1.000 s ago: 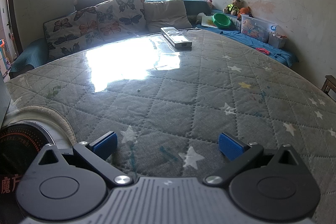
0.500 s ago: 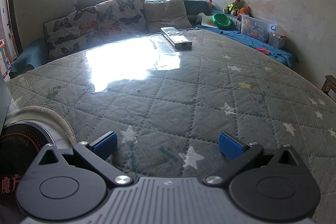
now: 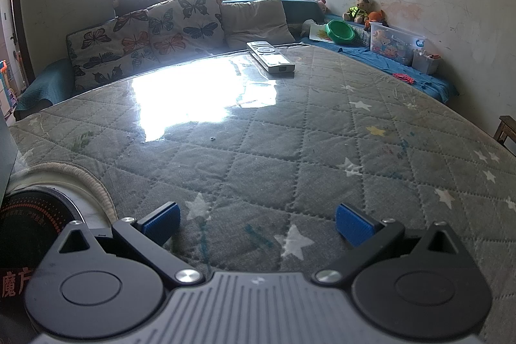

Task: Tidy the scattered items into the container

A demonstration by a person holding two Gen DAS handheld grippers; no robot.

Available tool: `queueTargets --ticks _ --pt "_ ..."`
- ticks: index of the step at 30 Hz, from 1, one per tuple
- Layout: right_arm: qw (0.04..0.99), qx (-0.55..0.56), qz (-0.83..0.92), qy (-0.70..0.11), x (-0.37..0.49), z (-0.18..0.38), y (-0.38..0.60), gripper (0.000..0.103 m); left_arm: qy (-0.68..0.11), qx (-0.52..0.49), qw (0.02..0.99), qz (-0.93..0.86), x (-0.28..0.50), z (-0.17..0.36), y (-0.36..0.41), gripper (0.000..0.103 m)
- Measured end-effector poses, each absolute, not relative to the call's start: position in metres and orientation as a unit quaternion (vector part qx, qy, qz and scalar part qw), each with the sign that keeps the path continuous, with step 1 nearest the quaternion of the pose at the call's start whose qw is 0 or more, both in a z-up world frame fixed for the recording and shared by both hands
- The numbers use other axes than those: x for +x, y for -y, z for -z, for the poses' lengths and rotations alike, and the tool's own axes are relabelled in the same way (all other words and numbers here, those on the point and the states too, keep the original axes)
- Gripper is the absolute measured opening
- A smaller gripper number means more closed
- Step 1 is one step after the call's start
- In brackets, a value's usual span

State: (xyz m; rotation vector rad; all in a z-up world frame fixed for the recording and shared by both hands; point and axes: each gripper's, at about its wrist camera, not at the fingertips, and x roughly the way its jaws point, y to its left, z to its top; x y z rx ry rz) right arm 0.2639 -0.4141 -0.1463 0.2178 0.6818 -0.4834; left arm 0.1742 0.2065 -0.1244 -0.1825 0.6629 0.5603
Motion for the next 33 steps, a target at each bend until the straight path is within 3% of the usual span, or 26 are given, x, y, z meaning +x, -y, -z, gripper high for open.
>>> queueTargets --ticks 17,33 --pt "0.912 0.114 0.215 -0.330 0.244 0.135 0.411 0.103 -0.331 -0.117 0.901 -0.254 0.174 0.118 -0.203 0.103" --pt "0.945 0.020 0.160 -0.285 0.184 0.087 0.375 0.103 -0.322 -0.109 0.917 -0.209 0.136 0.096 -0.160 0.103"
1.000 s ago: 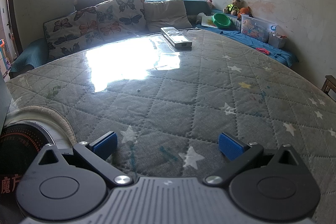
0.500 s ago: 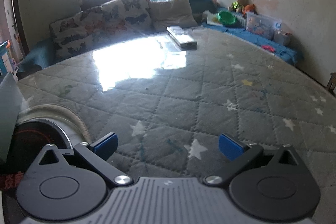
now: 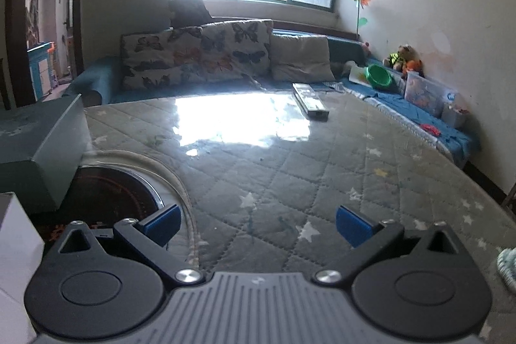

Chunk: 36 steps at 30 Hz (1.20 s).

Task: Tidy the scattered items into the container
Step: 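Swing both open grippers toward the white box and the yellow toys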

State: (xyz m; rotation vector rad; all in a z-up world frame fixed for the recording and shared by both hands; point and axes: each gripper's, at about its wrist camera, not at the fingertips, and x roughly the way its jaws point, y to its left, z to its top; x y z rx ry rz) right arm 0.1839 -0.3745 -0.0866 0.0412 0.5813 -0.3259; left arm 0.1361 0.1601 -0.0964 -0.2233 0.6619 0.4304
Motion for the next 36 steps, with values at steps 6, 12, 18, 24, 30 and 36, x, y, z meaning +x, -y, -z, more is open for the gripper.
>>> queueTargets --ticks 6,12,18,24,30,36 --pt "0.959 -0.027 0.129 -0.251 0.162 0.059 0.363 0.103 -0.316 -0.089 0.922 -0.207 0.113 0.085 -0.149 0.103" --pt "0.972 0.005 0.058 -0.229 0.136 0.041 0.358 0.103 -0.325 -0.086 0.925 -0.178 0.093 0.074 -0.142 0.103" --pt "0.976 -0.011 -0.012 -0.216 0.109 0.014 0.351 0.103 -0.323 -0.086 0.932 -0.139 0.078 0.059 -0.132 0.103" --pt "0.965 -0.048 -0.054 -0.252 0.093 0.007 0.327 0.103 -0.320 -0.069 0.941 -0.089 0.061 0.044 -0.107 0.103" --pt "0.951 -0.054 -0.090 -0.290 0.068 0.011 0.310 0.103 -0.319 -0.047 0.945 -0.055 0.050 0.034 -0.082 0.103" --pt "0.938 -0.060 -0.118 -0.319 0.031 0.023 0.300 0.103 -0.316 -0.042 0.948 -0.020 0.044 0.026 -0.061 0.103"
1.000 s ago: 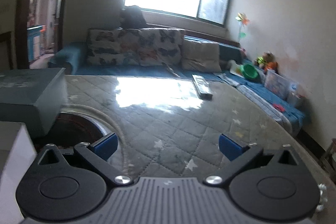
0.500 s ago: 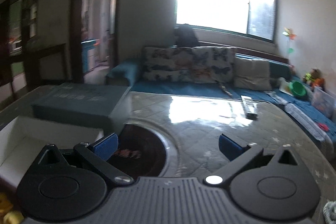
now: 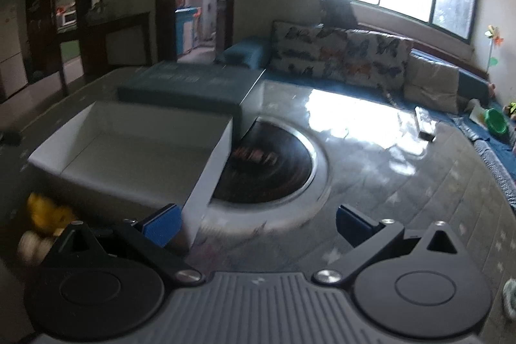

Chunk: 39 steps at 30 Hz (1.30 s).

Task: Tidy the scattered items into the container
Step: 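Swing both open grippers toward the white box and the yellow toys, then close the right gripper on the yellow plush chick beside the box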

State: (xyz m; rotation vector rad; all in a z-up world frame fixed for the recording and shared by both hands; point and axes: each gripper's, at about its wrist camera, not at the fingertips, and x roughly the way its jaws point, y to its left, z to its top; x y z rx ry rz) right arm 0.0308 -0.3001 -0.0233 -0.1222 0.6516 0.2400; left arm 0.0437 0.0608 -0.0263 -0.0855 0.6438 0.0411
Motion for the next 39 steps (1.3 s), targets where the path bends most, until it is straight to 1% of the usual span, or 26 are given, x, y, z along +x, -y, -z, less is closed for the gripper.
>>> queueTargets --ticks 9,20,29,39 --pt "0.928 -0.088 -0.143 -0.333 -0.015 0.044 0.274 0.103 -0.322 -0.032 0.946 0.010 0.030 0.028 -0.032 0.103" --pt "0.919 -0.106 -0.190 -0.330 -0.041 0.050 0.247 0.103 -0.345 -0.001 0.938 0.040 0.015 0.039 0.003 0.103" --pt "0.918 -0.118 -0.216 -0.312 -0.043 0.050 0.231 0.103 -0.361 0.029 0.930 0.061 0.016 0.045 0.025 0.103" --pt "0.913 -0.131 -0.238 -0.306 -0.029 0.050 0.221 0.103 -0.371 0.063 0.920 0.113 0.021 0.047 0.031 0.103"
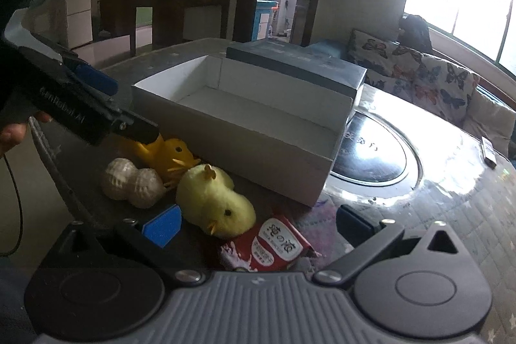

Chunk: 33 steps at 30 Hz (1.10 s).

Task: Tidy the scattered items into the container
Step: 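Close the right gripper on the yellow plush chick beside the box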

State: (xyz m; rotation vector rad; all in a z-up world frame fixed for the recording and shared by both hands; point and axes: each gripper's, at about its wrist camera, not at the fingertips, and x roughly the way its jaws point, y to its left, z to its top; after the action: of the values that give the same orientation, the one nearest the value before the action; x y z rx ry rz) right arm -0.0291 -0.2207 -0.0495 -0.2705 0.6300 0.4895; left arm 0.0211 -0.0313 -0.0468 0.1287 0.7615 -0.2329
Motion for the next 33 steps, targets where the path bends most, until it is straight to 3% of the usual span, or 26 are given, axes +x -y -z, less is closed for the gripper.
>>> queueTargets --ticks 8,25,33 --pt "0.894 -0.141 -0.277 -0.324 -0.011 0.057 0.207 0.094 -0.377 0.091 0.910 0.148 0.026 0.052 0.033 0.103" --pt "0.843 -0.201 -0.351 -0.355 0.011 0.080 0.178 0.060 -0.394 0.104 0.894 0.184 0.049 0.060 0.039 0.103" --pt "0.850 -0.198 -0.347 -0.344 0.005 0.080 0.179 0.057 -0.400 0.095 0.887 0.209 0.054 0.061 0.044 0.103"
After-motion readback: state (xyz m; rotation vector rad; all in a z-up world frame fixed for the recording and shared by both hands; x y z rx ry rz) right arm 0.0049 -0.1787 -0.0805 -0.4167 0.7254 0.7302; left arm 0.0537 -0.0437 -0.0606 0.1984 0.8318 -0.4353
